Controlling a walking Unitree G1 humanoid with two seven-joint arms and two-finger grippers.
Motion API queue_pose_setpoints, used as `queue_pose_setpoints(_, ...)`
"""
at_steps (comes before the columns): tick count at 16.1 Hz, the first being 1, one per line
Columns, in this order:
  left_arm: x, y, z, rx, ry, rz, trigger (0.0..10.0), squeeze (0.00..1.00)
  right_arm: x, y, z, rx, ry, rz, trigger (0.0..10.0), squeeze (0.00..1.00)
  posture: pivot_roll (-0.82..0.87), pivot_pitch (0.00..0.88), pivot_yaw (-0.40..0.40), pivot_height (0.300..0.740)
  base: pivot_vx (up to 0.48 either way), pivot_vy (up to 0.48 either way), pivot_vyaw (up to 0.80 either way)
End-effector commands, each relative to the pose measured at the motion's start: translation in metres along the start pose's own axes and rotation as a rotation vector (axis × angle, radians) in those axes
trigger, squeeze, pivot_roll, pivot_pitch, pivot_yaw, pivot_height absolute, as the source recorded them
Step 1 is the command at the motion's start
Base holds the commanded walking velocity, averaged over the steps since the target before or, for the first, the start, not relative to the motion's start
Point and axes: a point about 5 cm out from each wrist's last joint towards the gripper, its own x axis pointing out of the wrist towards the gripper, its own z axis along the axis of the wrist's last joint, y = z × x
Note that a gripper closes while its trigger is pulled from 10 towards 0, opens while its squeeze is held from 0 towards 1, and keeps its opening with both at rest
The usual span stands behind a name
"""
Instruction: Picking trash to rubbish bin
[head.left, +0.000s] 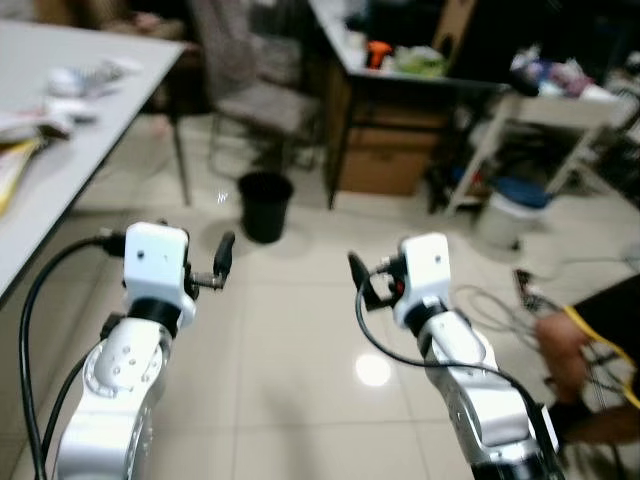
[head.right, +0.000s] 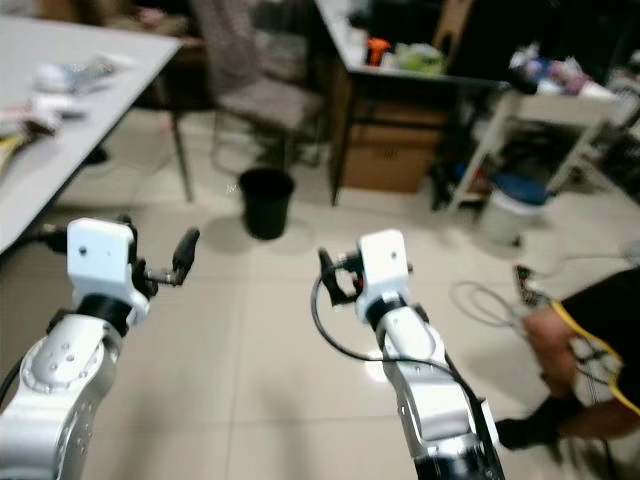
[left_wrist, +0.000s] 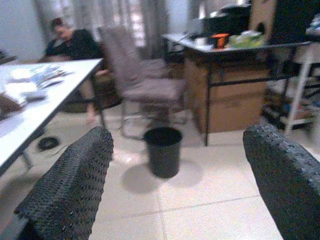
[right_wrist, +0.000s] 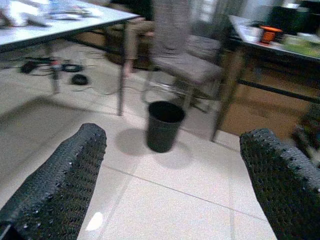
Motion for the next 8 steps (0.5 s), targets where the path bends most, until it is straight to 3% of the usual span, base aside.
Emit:
queue_pose_setpoints(1,0.0,-0.001,0.007,0.028,-0.026,0.011,10.0,0.0,0.003,-0.001,0.013,-0.013,-0.055,0.012,10.0,0.0,0.1,0.008,-0.115,0.74,0.0,0.0,0.8)
queue_pose_setpoints(8,0.007,0.002,0.011,0.088,-0.065,0.052,10.0,0.0,0.005,-0.011,0.015,-0.024,-0.07,-0.006,10.0,0.0,0.08,0.0,-0.115,0.74,0.0,0.0,0.8)
